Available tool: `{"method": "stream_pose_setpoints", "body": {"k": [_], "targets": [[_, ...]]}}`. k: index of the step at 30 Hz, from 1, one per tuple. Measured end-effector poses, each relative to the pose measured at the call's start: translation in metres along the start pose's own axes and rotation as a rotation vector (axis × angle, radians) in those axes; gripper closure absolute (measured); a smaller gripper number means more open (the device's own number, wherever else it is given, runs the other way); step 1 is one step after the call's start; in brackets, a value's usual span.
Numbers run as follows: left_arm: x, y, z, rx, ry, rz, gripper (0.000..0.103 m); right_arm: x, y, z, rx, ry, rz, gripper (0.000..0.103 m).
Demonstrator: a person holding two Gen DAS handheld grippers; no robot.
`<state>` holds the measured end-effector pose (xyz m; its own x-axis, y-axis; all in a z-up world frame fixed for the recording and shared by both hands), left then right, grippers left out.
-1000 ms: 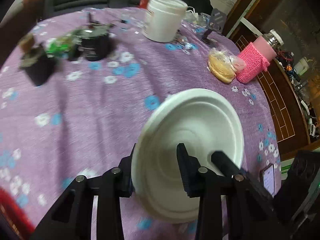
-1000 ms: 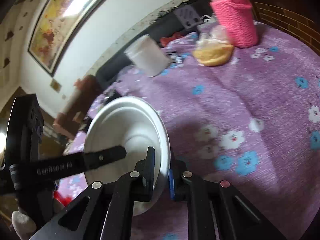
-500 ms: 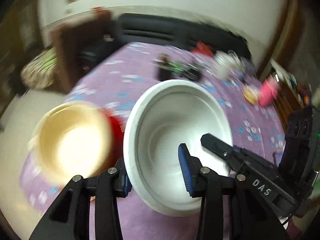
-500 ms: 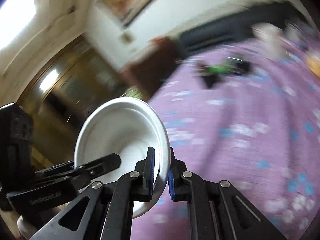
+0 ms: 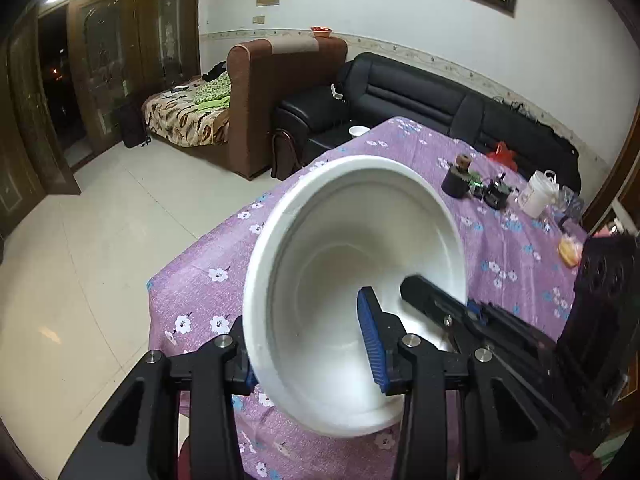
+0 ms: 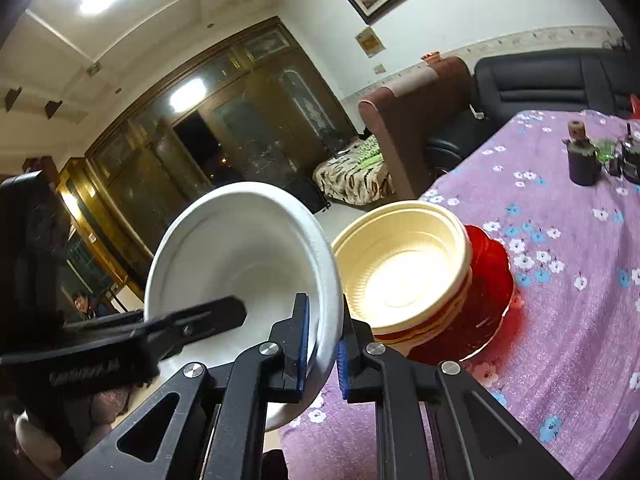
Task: Organize plates and bowls
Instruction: 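Lift the white foam bowl, lower it onto the stack, open both grippers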
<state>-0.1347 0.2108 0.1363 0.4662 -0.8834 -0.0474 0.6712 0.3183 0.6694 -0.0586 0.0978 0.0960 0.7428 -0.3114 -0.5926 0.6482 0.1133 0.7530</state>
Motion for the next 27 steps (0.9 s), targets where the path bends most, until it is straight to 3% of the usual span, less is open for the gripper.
{"method": "stream_pose_setpoints", "body": {"k": [6, 14, 16, 21, 27], "targets": [[0.012, -0.001, -0.012, -0.020, 0.011, -0.031, 0.064, 0.019, 0.001, 0.002, 0.010, -0.021, -0.027, 0.089], [0.028, 0.006, -0.038, -0.048, -0.046, -0.045, 0.064, 0.028, 0.007, 0.011, 0.031, -0.091, -0.033, 0.089], [0.034, 0.012, -0.046, -0.056, -0.101, -0.033, 0.056, 0.026, 0.012, 0.015, 0.049, -0.154, 0.001, 0.088], [0.052, 0.035, -0.050, -0.031, -0.244, -0.051, 0.056, 0.026, 0.031, 0.036, 0.132, -0.267, -0.016, 0.088], [0.050, 0.058, -0.063, 0.004, -0.271, -0.096, 0.056, 0.038, 0.056, 0.017, 0.094, -0.350, -0.082, 0.088]]}}
Point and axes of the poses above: each gripper's, at about its wrist camera, not at the fingertips, and z roughly against the way its jaws point, x to its right, y to its top, the point moved 5 cm from there along -z, roughly the way its jaws point, and after that the axes turned 11 degrees about y, right-handed, at the moved point
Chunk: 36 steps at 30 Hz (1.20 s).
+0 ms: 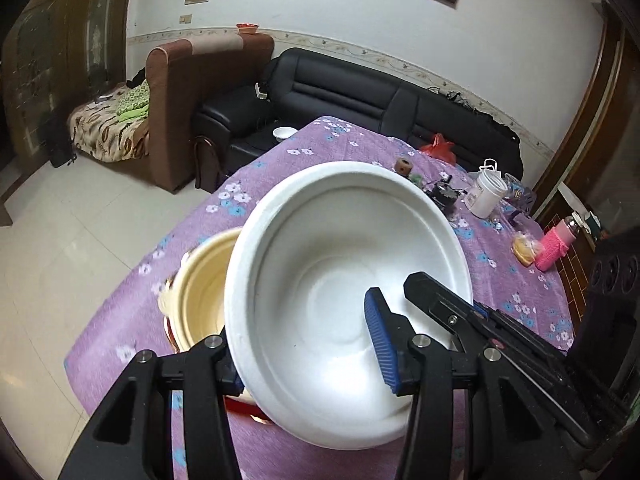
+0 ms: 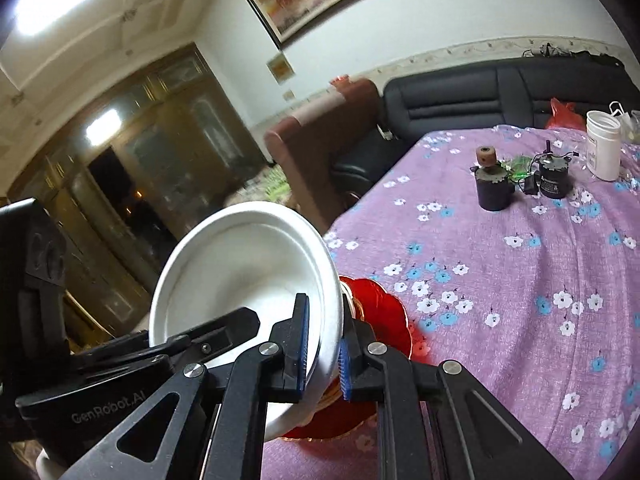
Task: Organize plates and bowls
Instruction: 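Lift the white foam bowl, lower it onto the stack, open both grippers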
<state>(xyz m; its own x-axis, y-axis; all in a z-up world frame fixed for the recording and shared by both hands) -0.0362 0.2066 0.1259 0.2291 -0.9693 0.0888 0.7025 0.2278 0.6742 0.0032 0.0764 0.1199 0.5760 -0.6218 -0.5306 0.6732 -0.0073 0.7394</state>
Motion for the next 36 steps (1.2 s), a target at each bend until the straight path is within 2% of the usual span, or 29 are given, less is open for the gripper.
{"method": "stream_pose_setpoints", "body": {"k": [4, 10, 14, 15, 19, 21, 26, 29, 32, 34, 36], "targets": [[-0.021, 0.003, -0.022, -0.038, 0.021, 0.005, 0.056, -0.001, -0.005, -0.034, -0.079, -0.041, -0.005, 0.088], [-0.053, 0.003, -0.051, -0.089, 0.070, 0.015, 0.055, -0.004, -0.020, -0.077, -0.135, -0.087, 0.007, 0.088], [-0.068, 0.000, -0.052, -0.086, 0.034, 0.045, 0.052, -0.013, -0.023, -0.084, -0.121, -0.134, 0.072, 0.087], [-0.071, 0.000, -0.051, -0.080, 0.030, 0.058, 0.047, -0.016, -0.023, -0.083, -0.106, -0.156, 0.096, 0.087], [-0.079, -0.002, -0.052, -0.089, -0.029, 0.108, 0.043, -0.023, -0.021, -0.078, -0.085, -0.180, 0.137, 0.086], [-0.080, -0.005, -0.050, -0.085, -0.032, 0.113, 0.041, -0.028, -0.020, -0.070, -0.061, -0.184, 0.138, 0.078], [-0.082, -0.006, -0.037, -0.048, -0.030, 0.140, 0.037, -0.028, -0.018, -0.053, -0.014, -0.209, 0.130, 0.055], [-0.083, -0.006, -0.020, 0.001, 0.002, 0.138, 0.034, -0.028, -0.016, -0.031, 0.048, -0.222, 0.105, 0.052], [-0.078, -0.011, 0.011, 0.104, 0.088, 0.118, 0.019, -0.032, -0.024, -0.005, 0.100, -0.245, 0.094, 0.043], [-0.073, -0.020, 0.035, 0.199, 0.193, 0.110, 0.010, -0.035, -0.037, 0.013, 0.130, -0.260, 0.091, 0.038], [-0.066, -0.030, 0.051, 0.266, 0.260, 0.100, 0.004, -0.038, -0.050, 0.026, 0.148, -0.273, 0.092, 0.033]]}}
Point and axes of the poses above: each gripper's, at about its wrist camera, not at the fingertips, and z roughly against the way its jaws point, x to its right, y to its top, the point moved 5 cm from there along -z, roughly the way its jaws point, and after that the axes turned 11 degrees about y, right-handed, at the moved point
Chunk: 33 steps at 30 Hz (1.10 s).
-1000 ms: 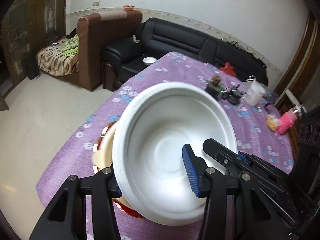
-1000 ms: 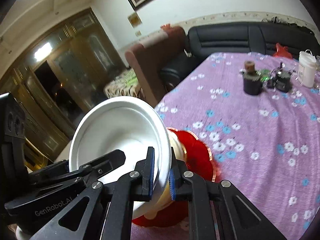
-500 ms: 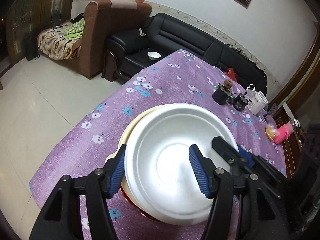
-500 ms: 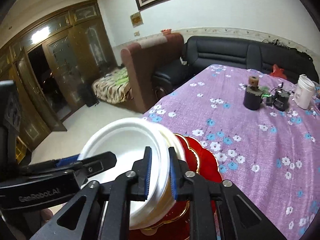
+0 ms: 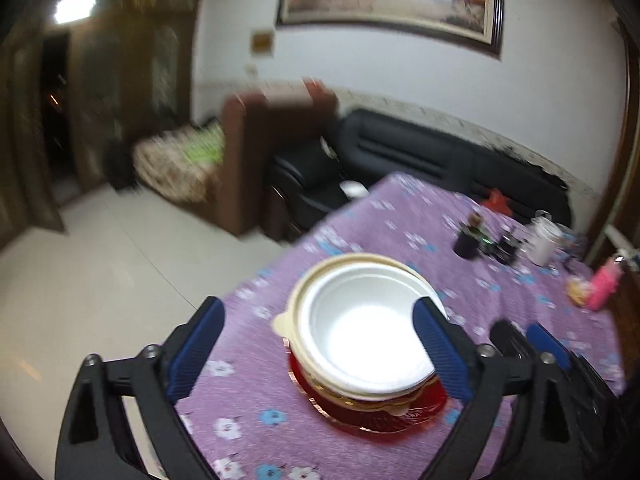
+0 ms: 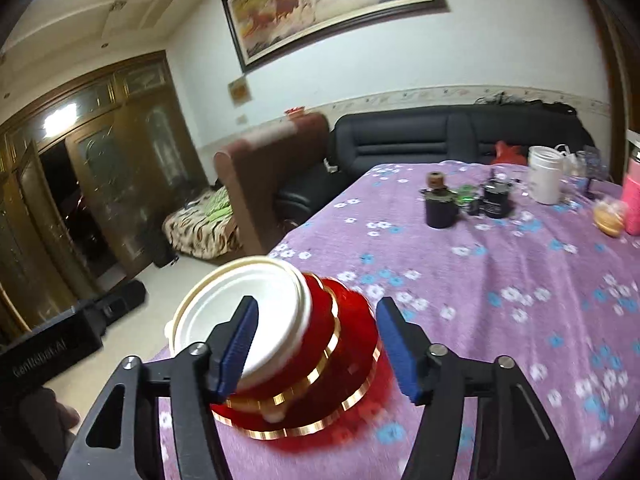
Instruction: Organize plates and bowls
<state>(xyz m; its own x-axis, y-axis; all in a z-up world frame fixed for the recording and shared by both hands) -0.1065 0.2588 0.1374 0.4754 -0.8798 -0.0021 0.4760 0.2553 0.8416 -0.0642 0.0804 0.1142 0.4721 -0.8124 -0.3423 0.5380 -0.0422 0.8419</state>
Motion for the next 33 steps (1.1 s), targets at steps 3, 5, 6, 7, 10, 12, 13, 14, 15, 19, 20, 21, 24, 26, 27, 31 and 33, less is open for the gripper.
{"method": "stream_pose_setpoints", "body": {"k": [3, 5, 6, 7, 10, 12, 13, 14, 15, 19, 20, 21, 24, 26, 27, 31, 33], "targets": [[0.010, -0.011, 0.020, 0.049, 0.038, -0.035, 0.001, 0.004, -0.019, 0.020, 0.004, -0.044, 0.010, 0.027], [0.021, -0.018, 0.027, 0.053, 0.033, -0.068, 0.001, 0.009, -0.030, 0.030, -0.003, -0.066, 0.005, 0.027], [0.027, -0.022, 0.029, 0.046, 0.029, -0.085, 0.001, 0.014, -0.035, 0.033, -0.014, -0.079, 0.000, 0.026], [0.032, -0.025, 0.030, 0.036, 0.026, -0.096, 0.001, 0.017, -0.040, 0.036, -0.022, -0.087, -0.008, 0.026], [0.044, -0.034, 0.030, 0.007, 0.016, -0.122, 0.001, 0.031, -0.049, 0.045, -0.038, -0.092, -0.047, 0.026], [0.050, -0.042, 0.030, -0.010, 0.017, -0.135, 0.001, 0.037, -0.053, 0.050, -0.042, -0.100, -0.065, 0.026], [0.052, -0.046, 0.030, -0.018, 0.016, -0.141, 0.001, 0.041, -0.055, 0.052, -0.041, -0.103, -0.071, 0.026], [0.054, -0.049, 0.030, -0.025, 0.015, -0.146, 0.001, 0.043, -0.056, 0.055, -0.040, -0.106, -0.074, 0.026], [0.056, -0.053, 0.031, -0.029, 0.017, -0.153, 0.001, 0.045, -0.058, 0.056, -0.042, -0.109, -0.077, 0.026], [0.062, -0.062, 0.030, -0.047, 0.013, -0.173, 0.001, 0.047, -0.067, 0.058, -0.059, -0.115, -0.077, 0.025], [0.064, -0.064, 0.029, -0.053, 0.010, -0.177, 0.001, 0.046, -0.069, 0.057, -0.067, -0.114, -0.077, 0.025], [0.064, -0.067, 0.027, -0.061, 0.007, -0.181, 0.001, 0.046, -0.071, 0.057, -0.072, -0.114, -0.075, 0.025], [0.064, -0.074, 0.024, -0.077, 0.003, -0.186, 0.001, 0.042, -0.075, 0.055, -0.083, -0.119, -0.069, 0.025], [0.063, -0.077, 0.021, -0.086, 0.003, -0.185, 0.001, 0.040, -0.078, 0.054, -0.090, -0.120, -0.066, 0.025], [0.061, -0.079, 0.020, -0.093, 0.002, -0.183, 0.001, 0.039, -0.080, 0.054, -0.094, -0.121, -0.064, 0.025], [0.056, -0.084, 0.014, -0.110, 0.002, -0.172, 0.001, 0.034, -0.082, 0.049, -0.109, -0.122, -0.054, 0.025], [0.053, -0.086, 0.011, -0.118, 0.000, -0.168, 0.001, 0.032, -0.082, 0.046, -0.115, -0.121, -0.048, 0.025]]}}
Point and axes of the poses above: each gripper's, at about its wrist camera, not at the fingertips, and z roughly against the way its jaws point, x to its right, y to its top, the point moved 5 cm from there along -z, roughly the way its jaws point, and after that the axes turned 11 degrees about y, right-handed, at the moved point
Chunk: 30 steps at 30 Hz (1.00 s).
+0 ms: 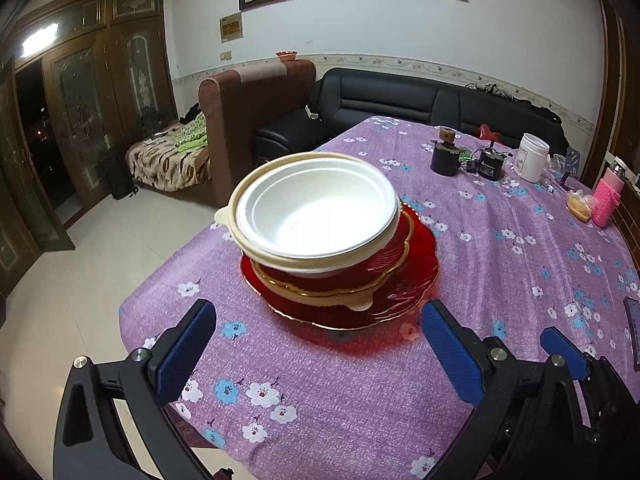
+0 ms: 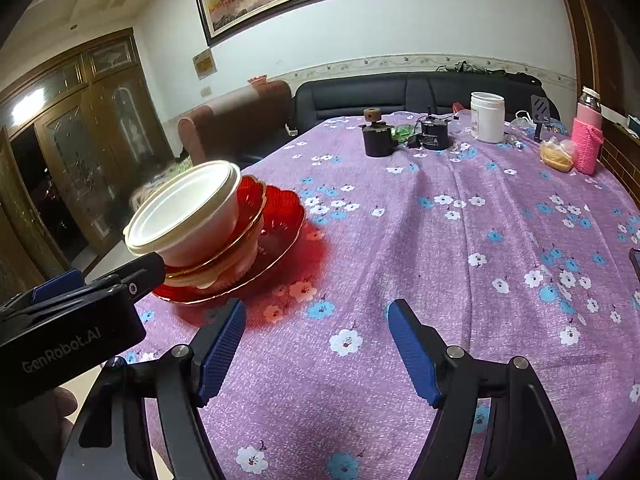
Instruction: Organize plates and bowls
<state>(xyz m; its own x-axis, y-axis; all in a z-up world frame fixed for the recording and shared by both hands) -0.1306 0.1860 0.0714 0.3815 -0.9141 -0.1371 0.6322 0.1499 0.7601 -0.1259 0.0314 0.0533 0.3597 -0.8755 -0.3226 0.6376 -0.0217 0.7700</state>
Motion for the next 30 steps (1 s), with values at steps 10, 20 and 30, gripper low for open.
{"method": "stream_pose_setpoints", "body": {"k": [10, 20, 30], "targets": [[-0.005, -0.009, -0.016, -0.043, -0.013, 0.009, 0.001, -0.010, -0.004, -0.012, -0.028, -0.004, 0.021, 0.025], [-0.001, -0.013, -0.029, -0.079, -0.026, 0.002, 0.001, -0.010, -0.005, -0.021, -0.045, -0.011, 0.019, 0.024], [-0.017, -0.004, -0.026, -0.060, -0.060, 0.033, 0.001, -0.005, -0.003, -0.023, -0.056, -0.020, 0.009, 0.024]]}}
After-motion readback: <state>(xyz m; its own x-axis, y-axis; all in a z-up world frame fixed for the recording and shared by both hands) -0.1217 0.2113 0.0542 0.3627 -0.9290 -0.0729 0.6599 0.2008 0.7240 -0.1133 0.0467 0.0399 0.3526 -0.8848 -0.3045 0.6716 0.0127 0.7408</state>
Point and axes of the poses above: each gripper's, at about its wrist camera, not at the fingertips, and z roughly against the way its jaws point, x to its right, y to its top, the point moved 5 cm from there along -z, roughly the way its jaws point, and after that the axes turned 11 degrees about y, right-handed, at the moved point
